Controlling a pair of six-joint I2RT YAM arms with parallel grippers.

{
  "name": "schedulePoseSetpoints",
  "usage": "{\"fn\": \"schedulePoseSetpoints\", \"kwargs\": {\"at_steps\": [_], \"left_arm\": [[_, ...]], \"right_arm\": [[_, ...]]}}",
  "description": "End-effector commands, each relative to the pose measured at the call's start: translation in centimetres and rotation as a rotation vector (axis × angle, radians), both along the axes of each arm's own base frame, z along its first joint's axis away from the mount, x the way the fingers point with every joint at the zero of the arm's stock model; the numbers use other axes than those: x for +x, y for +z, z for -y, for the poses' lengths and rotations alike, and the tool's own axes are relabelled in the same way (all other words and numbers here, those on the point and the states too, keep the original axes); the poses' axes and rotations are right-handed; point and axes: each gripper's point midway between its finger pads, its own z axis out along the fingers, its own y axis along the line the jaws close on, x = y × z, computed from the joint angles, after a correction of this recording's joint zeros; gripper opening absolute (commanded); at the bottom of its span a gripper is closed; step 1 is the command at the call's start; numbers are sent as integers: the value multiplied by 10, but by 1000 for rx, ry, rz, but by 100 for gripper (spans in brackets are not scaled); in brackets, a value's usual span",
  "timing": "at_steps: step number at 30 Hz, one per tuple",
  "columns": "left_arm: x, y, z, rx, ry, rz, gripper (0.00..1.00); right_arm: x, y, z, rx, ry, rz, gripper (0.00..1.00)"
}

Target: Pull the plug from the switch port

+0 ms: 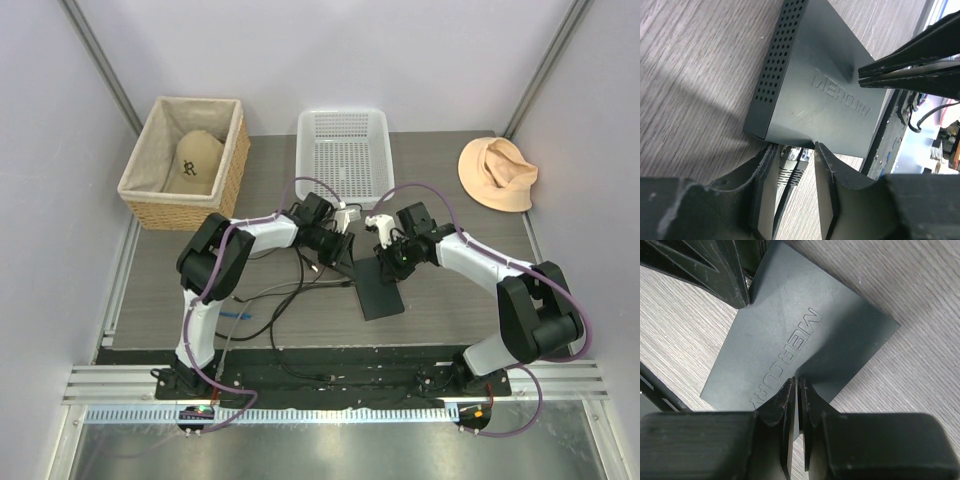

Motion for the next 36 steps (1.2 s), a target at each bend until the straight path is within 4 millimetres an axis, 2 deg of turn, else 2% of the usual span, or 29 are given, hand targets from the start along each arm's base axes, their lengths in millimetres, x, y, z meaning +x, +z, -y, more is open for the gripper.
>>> {"fn": "schedulePoseSetpoints", "kwargs": {"at_steps": [1,11,16,22,26,31,36], "left_arm": [[-5,-8,0,-4,-39,3,36],[-16,-13,-5,-13,-120,-4,39],[-18,-22,-10,8,-134,-3,36],[-20,-26,-10,12,-146,-30,30],[-20,-28,-14,1,-152,-45,23],[-22,-36,-20,14,-168,-43,22],[-23,-37,-21,16,-171,-36,15]], "right_arm": [[4,3,-3,1,12,29,15],[3,-1,-3,-5,13,28,15],[3,-1,-3,-6,14,30,15],[3,-2,-3,-9,13,33,15],[3,-2,-2,-11,12,36,16],[2,-3,-2,-12,10,36,15],[3,-4,-2,-9,6,36,16]]}}
